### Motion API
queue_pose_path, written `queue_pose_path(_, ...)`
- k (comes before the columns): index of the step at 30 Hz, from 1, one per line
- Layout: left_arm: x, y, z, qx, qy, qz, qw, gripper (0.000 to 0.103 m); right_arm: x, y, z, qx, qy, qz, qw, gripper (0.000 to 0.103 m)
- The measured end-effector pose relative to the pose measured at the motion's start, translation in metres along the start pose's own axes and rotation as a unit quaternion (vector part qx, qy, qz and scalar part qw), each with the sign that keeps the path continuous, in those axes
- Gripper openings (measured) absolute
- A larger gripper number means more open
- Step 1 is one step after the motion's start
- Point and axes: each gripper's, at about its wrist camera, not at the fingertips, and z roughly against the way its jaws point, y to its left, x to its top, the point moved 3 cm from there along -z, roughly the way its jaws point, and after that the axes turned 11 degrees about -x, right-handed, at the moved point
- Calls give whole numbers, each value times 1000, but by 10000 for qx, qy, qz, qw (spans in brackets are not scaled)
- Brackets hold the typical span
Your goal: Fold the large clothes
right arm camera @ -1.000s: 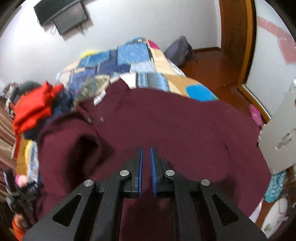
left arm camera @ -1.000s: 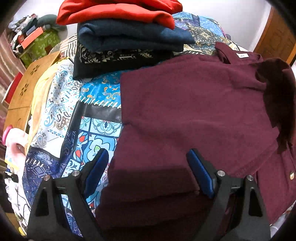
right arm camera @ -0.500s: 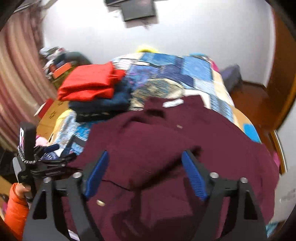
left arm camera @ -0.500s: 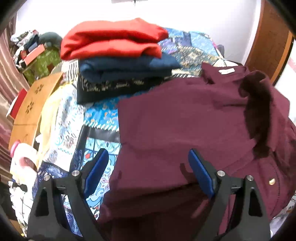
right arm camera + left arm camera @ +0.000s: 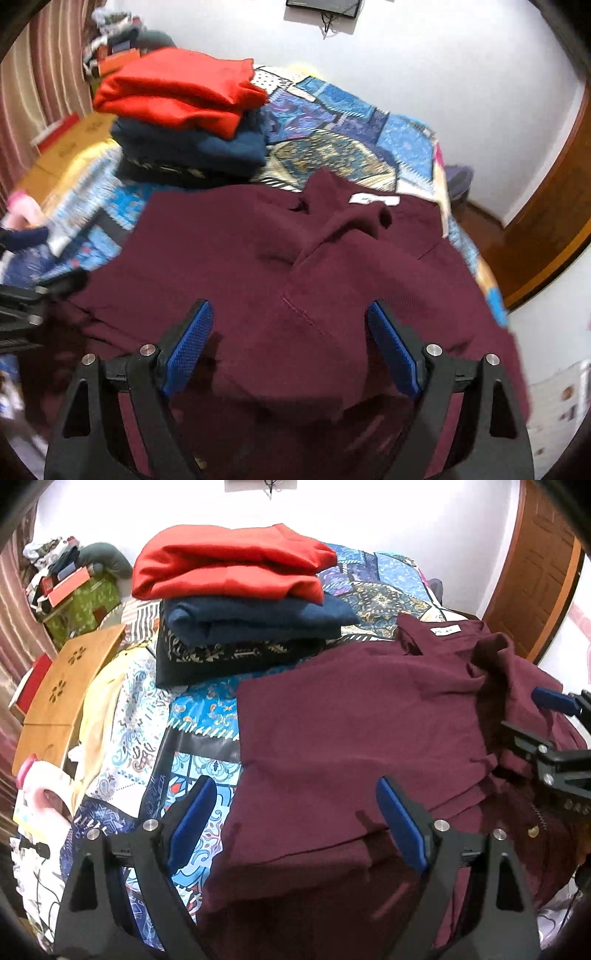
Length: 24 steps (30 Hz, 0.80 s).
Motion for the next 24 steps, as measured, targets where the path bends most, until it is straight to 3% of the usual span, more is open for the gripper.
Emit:
queue_pose_path(3,0,1,-1,1,-7,31,10000,88,7,-26,-2,-252,-70,-108,9996,83)
queue_pose_path(8,5,-2,-1,7,-27,-23,10000,88,15,-103,-17,-583,147,-800,9950,83)
queue_pose_path(12,10,-8,-5,-15,-20,-73,10000,88,6,-181,-31,-1285,356,-1402,9811,83)
queue_pose_path(14,13,-12,-8,-48,15,-91,9999,88,-3,-209,-34,-1404,521,-1735,9734,83)
queue_pose_path(18,17,-24,-15,-75,84,-211,9997,88,-27,-247,-27,-627,678,-2673,9592,83)
queue_pose_path(24,24,-45,-24,-133,155,-417,9989,88,-49,-239,-24,569,828,-3291,9389,83)
